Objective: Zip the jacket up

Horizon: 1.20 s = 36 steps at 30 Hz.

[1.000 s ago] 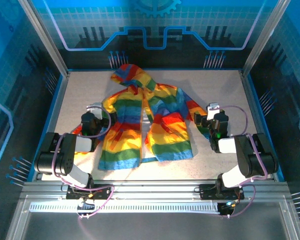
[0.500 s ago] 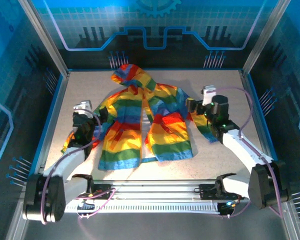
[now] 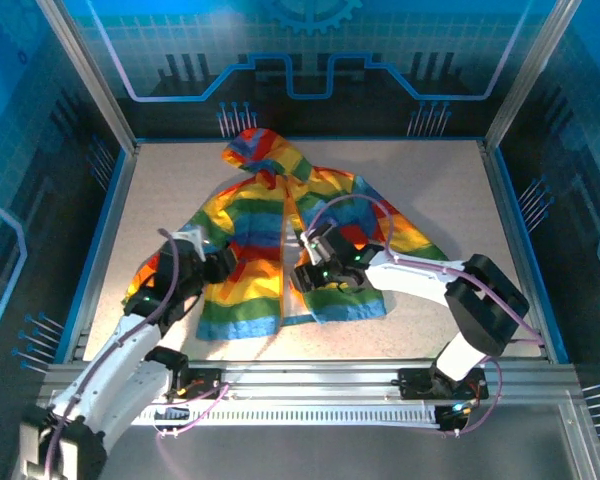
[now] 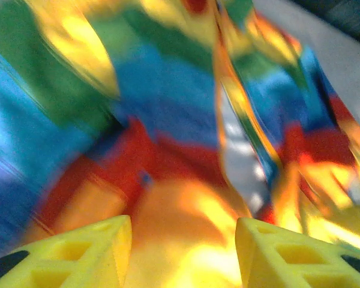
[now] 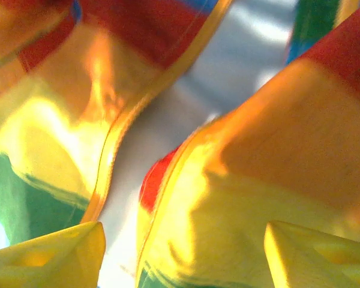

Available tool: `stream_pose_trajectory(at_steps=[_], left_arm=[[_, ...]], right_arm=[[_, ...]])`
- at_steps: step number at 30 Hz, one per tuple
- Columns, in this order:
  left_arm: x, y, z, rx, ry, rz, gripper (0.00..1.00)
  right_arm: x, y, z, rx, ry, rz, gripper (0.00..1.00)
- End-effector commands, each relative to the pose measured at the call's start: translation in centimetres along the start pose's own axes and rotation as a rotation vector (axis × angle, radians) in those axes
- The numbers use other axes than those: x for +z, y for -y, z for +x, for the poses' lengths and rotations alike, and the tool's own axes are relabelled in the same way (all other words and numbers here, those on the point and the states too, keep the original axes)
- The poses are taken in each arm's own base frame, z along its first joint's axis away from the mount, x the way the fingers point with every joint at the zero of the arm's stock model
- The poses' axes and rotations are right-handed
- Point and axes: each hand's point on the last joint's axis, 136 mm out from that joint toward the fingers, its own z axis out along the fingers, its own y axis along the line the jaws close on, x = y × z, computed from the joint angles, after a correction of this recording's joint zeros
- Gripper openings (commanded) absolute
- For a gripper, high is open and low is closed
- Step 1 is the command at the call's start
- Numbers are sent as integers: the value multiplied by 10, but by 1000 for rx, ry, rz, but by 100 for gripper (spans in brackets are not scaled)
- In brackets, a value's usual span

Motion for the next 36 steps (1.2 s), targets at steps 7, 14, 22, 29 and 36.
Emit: stream_pose_trajectory(at_steps=[7, 14, 22, 29, 36], left_arm=[[11, 16, 113, 46, -305, -75, 67], [31, 27, 149, 101, -413, -146, 73], [49, 48, 171, 99, -416, -147, 55], [41, 50, 159, 93, -375, -133, 0], [30, 44, 151, 80, -346, -126, 0]], right_arm=[[7, 5, 45, -87, -138, 207, 78], [9, 1, 67, -139, -192, 258, 79], [1, 4, 73, -108, -178, 272, 48], [-45, -3, 45, -91, -61, 172, 11], [-64, -7, 42, 46, -62, -57, 14]])
